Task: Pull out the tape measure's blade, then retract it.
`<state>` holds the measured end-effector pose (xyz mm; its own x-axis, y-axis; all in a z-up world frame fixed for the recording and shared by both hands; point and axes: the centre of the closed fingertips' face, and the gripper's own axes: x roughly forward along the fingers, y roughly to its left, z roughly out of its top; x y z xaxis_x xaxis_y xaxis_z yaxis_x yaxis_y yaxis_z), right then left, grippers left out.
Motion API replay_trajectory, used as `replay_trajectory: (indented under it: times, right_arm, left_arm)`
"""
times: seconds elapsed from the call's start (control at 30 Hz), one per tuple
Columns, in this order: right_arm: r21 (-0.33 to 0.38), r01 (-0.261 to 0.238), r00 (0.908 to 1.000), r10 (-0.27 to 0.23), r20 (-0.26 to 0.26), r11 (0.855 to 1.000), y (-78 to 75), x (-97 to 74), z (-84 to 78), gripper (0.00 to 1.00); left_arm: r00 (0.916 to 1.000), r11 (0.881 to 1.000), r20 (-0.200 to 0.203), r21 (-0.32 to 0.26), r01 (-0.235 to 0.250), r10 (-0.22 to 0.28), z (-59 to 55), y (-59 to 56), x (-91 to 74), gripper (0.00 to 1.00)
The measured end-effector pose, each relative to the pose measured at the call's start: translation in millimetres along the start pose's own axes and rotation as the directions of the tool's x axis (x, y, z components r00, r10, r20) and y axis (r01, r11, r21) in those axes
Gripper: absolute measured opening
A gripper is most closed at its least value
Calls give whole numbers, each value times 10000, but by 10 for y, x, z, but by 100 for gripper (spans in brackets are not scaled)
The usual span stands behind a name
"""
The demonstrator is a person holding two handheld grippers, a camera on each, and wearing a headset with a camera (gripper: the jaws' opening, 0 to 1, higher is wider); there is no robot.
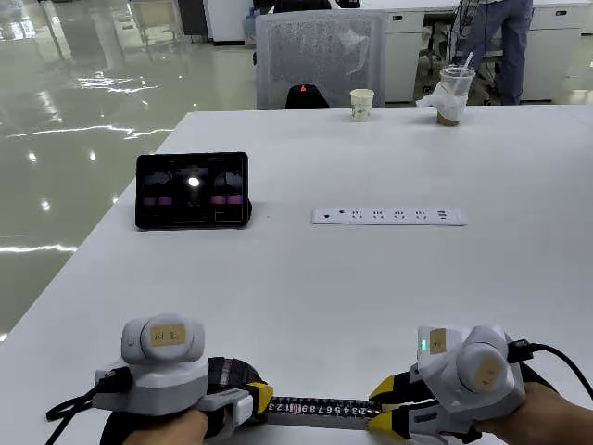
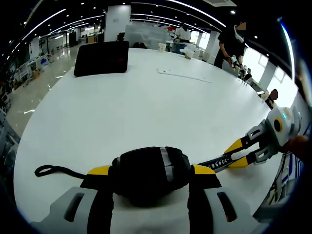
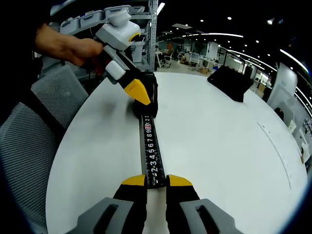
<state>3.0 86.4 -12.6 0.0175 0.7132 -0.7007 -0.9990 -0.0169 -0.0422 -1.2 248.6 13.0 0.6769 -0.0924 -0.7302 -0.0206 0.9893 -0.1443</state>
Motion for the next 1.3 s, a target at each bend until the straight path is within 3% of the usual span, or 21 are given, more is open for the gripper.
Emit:
replay_trajectory:
  times: [1.3]
  right_arm:
    - [-308, -317, 9987, 329, 391, 9990, 55, 451, 453, 11]
  left_arm:
    - [9999, 9997, -25, -190, 131, -132, 4, 11, 1, 57]
